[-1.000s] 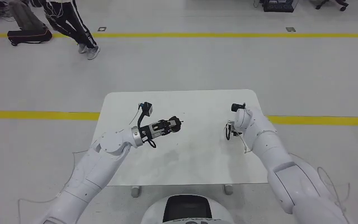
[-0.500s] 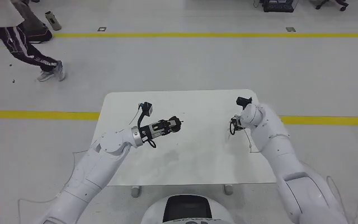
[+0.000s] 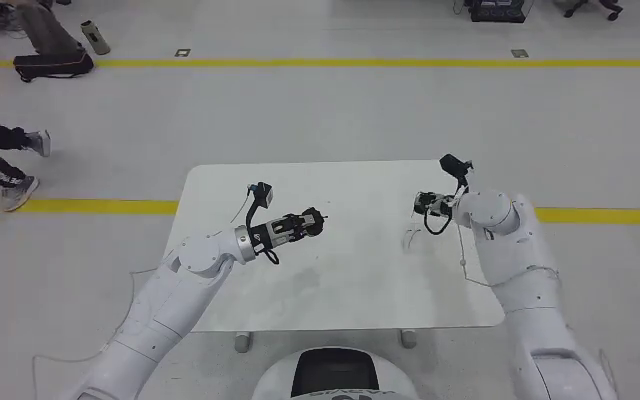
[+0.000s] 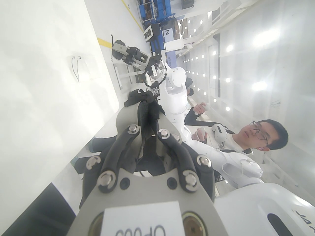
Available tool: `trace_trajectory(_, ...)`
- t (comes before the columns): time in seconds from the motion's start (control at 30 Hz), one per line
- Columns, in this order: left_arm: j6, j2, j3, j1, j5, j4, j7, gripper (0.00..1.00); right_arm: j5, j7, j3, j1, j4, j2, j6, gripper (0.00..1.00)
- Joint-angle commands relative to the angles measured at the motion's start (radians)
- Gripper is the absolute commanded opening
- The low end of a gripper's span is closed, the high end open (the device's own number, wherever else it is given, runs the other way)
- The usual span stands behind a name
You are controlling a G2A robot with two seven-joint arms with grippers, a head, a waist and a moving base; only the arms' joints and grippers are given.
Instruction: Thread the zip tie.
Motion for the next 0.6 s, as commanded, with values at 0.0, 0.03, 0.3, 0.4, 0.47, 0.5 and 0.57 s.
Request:
trace_trajectory(0.0,0.000,0.000,0.000,0.000,0.000,0.000,0.000,0.00,-0.003,0.000,-0.001,0.000,0.001,0.000,0.001,0.00)
trace_trajectory(0.03,0.000,0.000,0.000,0.000,0.000,0.000,0.000,0.00,-0.003,0.000,-0.001,0.000,0.001,0.000,0.001,0.00)
trace_trajectory(0.3,0.000,0.000,0.000,0.000,0.000,0.000,0.000,0.00,0.204,-0.073,0.063,-0.062,-0.041,0.004,-0.161,0.00)
trace_trajectory(0.4,0.000,0.000,0.000,0.000,0.000,0.000,0.000,0.00,0.289,-0.079,0.083,-0.090,-0.045,0.008,-0.264,0.00)
trace_trajectory(0.47,0.000,0.000,0.000,0.000,0.000,0.000,0.000,0.00,0.337,-0.080,0.090,-0.100,-0.039,0.009,-0.305,0.00)
trace_trajectory(0.5,0.000,0.000,0.000,0.000,0.000,0.000,0.000,0.00,0.371,-0.082,0.096,-0.104,-0.032,0.010,-0.332,0.00)
trace_trajectory(0.57,0.000,0.000,0.000,0.000,0.000,0.000,0.000,0.00,0.435,-0.073,0.100,-0.110,-0.018,0.011,-0.375,0.00)
